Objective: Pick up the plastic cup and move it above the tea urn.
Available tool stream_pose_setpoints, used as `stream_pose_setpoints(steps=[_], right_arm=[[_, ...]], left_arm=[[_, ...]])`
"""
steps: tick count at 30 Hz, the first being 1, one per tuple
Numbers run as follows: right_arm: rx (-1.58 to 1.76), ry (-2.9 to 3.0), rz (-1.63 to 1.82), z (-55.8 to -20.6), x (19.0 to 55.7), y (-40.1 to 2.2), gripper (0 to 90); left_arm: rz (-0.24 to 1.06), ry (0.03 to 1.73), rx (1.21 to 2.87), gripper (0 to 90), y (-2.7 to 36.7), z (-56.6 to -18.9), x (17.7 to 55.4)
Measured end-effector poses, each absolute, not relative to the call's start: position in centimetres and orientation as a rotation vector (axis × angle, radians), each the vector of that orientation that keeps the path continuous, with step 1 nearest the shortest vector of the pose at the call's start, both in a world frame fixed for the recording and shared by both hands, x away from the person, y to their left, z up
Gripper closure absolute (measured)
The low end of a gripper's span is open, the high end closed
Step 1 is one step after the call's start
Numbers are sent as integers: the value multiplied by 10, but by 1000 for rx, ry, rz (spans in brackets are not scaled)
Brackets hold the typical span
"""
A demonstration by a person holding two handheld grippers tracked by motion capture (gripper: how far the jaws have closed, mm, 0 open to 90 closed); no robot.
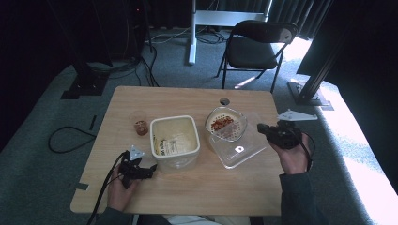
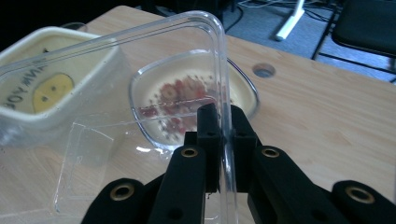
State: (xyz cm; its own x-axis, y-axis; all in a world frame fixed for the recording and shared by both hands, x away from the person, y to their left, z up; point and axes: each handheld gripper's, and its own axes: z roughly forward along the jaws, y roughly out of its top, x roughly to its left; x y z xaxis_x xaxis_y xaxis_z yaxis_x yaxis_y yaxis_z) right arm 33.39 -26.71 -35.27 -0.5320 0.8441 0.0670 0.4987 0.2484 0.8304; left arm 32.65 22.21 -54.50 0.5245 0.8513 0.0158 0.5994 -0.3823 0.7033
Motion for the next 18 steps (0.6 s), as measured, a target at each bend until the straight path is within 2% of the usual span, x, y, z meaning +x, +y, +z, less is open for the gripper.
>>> stream_pose_setpoints(steps=[18], right_arm=[[1124,2225,1253,-329,384,-180,865]], left_arm=[[502,1173,2118,130,222,-545,327]])
